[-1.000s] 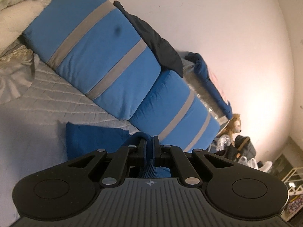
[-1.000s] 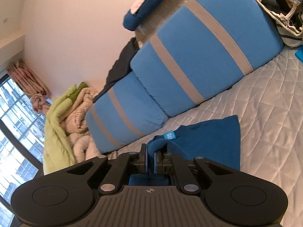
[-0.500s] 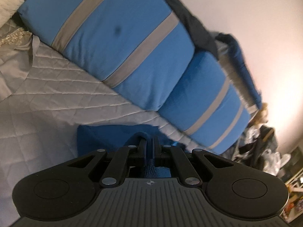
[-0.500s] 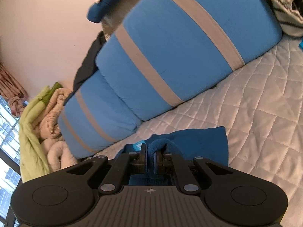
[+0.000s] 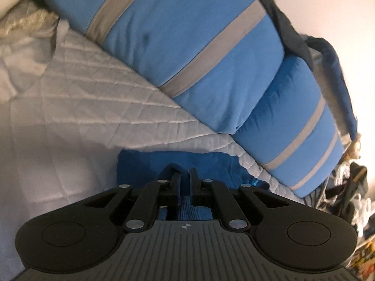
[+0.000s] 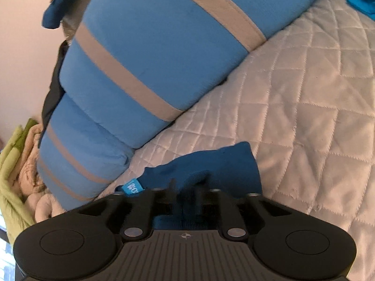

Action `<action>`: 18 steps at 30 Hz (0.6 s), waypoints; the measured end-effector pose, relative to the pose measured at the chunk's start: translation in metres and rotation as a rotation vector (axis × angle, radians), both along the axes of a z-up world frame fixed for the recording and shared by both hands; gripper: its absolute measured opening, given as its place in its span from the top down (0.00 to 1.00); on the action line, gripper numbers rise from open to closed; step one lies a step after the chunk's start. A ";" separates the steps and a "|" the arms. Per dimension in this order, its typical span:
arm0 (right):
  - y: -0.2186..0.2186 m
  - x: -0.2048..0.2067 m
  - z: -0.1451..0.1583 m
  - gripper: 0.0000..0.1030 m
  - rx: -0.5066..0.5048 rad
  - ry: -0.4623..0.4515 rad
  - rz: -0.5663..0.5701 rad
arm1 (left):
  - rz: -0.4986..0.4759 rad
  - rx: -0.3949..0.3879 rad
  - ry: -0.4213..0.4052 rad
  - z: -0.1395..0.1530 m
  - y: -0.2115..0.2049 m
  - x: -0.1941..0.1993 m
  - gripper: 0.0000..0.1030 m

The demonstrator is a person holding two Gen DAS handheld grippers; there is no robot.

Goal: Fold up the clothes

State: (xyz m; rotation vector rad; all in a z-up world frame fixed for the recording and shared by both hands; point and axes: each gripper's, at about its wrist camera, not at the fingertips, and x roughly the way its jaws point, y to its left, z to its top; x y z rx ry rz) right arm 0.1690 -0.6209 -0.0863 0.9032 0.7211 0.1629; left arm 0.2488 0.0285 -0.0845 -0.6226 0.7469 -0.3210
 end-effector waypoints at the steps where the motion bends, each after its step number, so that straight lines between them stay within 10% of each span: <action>1: 0.001 -0.001 0.001 0.28 -0.011 0.003 0.001 | 0.001 -0.029 0.019 -0.003 0.001 0.000 0.82; 4: 0.000 -0.008 0.007 0.15 -0.035 -0.008 0.013 | -0.009 -0.099 0.050 -0.009 0.005 -0.004 0.47; 18: -0.003 -0.040 0.000 0.28 0.083 0.047 0.069 | -0.128 -0.218 0.207 -0.021 0.006 -0.020 0.47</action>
